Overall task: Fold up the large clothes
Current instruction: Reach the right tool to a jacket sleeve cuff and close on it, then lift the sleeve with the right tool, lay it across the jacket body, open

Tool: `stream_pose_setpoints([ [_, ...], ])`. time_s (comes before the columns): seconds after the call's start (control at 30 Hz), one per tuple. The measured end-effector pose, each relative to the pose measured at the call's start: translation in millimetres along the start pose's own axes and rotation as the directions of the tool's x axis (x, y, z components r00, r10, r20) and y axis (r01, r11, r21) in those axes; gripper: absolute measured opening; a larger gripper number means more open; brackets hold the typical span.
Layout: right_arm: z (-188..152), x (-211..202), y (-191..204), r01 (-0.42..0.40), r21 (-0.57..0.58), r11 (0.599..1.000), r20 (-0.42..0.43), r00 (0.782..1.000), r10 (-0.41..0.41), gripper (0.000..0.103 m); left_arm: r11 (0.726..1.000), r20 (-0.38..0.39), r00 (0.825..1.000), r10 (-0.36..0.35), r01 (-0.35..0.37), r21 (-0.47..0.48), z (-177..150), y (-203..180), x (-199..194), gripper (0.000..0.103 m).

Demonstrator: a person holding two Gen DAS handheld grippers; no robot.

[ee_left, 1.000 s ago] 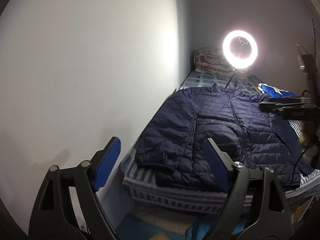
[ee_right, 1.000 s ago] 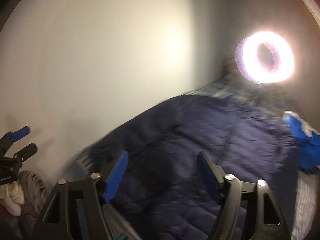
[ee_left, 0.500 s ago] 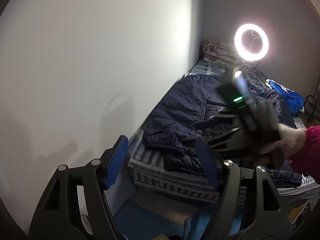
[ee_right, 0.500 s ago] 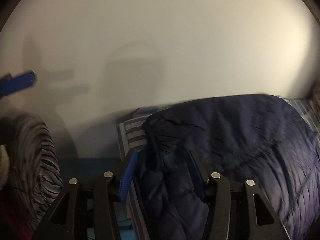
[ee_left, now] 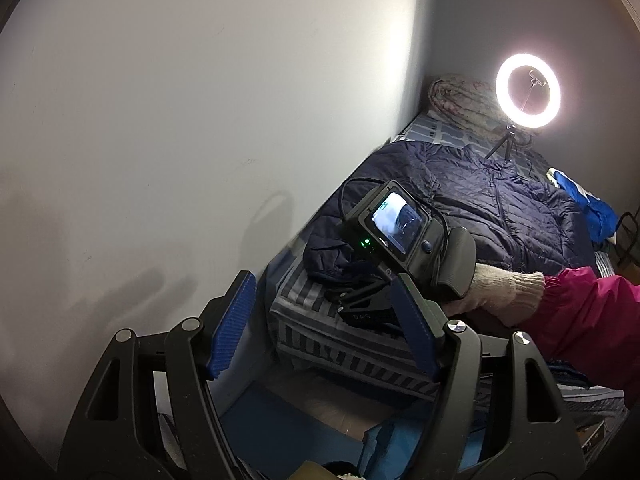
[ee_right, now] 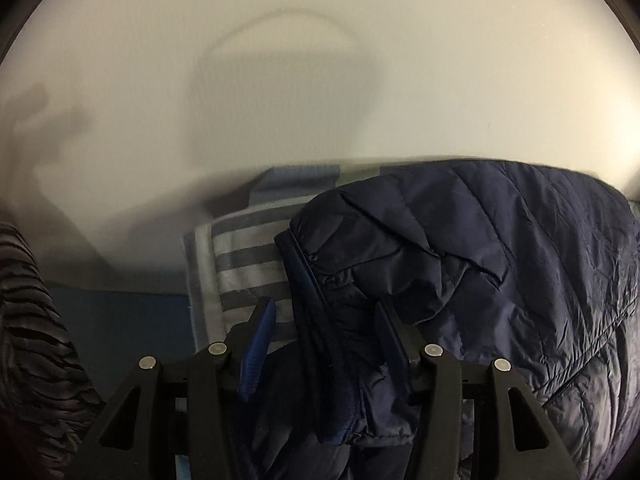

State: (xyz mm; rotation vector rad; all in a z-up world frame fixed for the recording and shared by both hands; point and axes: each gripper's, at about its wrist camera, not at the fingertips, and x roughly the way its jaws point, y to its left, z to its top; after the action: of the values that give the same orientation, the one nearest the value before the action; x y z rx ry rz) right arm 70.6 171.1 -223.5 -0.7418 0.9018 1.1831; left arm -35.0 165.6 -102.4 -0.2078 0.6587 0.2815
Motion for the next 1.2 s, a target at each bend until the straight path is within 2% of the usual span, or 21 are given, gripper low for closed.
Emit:
stream_pose_setpoints([
  [0.03, 1, 2, 1, 0.002, -0.004, 1.000, 0.000, 1.000, -0.002, 0.053, 1.000, -0.002, 1.000, 0.000, 0.000, 0.001, 0, 0, 2, 0.072],
  [0.07, 2, 3, 0, 0.004, -0.006, 1.000, 0.002, 1.000, -0.004, 0.042, 1.000, -0.006, 1.000, 0.000, 0.000, 0.002, 0, -1, 4, 0.072],
  [0.13, 2, 2, -5, -0.001, 0.012, 1.000, 0.003, 1.000, 0.001, 0.028, 1.000, -0.009, 1.000, -0.004, 0.004, 0.010, -1, -6, 8, 0.072],
  [0.17, 2, 1, -8, -0.013, 0.027, 1.000, 0.008, 1.000, 0.013, 0.016, 1.000, -0.008, 1.000, -0.007, 0.007, 0.016, 0, -9, 10, 0.072],
  [0.23, 2, -11, -22, -0.036, 0.076, 0.996, 0.032, 0.999, 0.034, 0.008, 0.999, -0.003, 1.000, -0.012, 0.012, 0.035, 1, -14, 12, 0.072],
  [0.33, -5, -38, -47, -0.095, 0.168, 0.981, 0.112, 0.991, 0.077, 0.007, 0.997, 0.015, 1.000, -0.025, 0.023, 0.073, 6, -24, 16, 0.072],
  [0.47, -23, -83, -98, -0.160, 0.312, 0.936, 0.239, 0.967, 0.085, 0.006, 0.992, 0.029, 0.998, -0.050, 0.046, 0.117, 17, -42, 27, 0.072],
  [0.67, -60, -140, -184, -0.190, 0.501, 0.844, 0.384, 0.923, -0.020, 0.006, 0.978, 0.039, 0.991, -0.128, 0.119, 0.172, 46, -80, 52, 0.072],
  [0.77, -71, -164, -226, -0.193, 0.571, 0.798, 0.423, 0.902, -0.084, 0.006, 0.953, 0.000, 0.974, -0.228, 0.223, 0.206, 65, -108, 76, 0.072],
  [0.97, -100, -192, -301, -0.157, 0.698, 0.699, 0.431, 0.872, -0.234, 0.006, 0.913, -0.053, 0.951, -0.306, 0.309, 0.266, 84, -156, 133, 0.072],
  [1.17, -144, -208, -375, -0.062, 0.799, 0.599, 0.353, 0.854, -0.382, 0.006, 0.899, -0.176, 0.937, -0.301, 0.340, 0.275, 68, -181, 181, 0.072],
  [1.2, -158, -211, -385, -0.053, 0.818, 0.572, 0.340, 0.848, -0.407, 0.006, 0.900, -0.186, 0.936, -0.300, 0.342, 0.272, 64, -185, 183, 0.072],
])
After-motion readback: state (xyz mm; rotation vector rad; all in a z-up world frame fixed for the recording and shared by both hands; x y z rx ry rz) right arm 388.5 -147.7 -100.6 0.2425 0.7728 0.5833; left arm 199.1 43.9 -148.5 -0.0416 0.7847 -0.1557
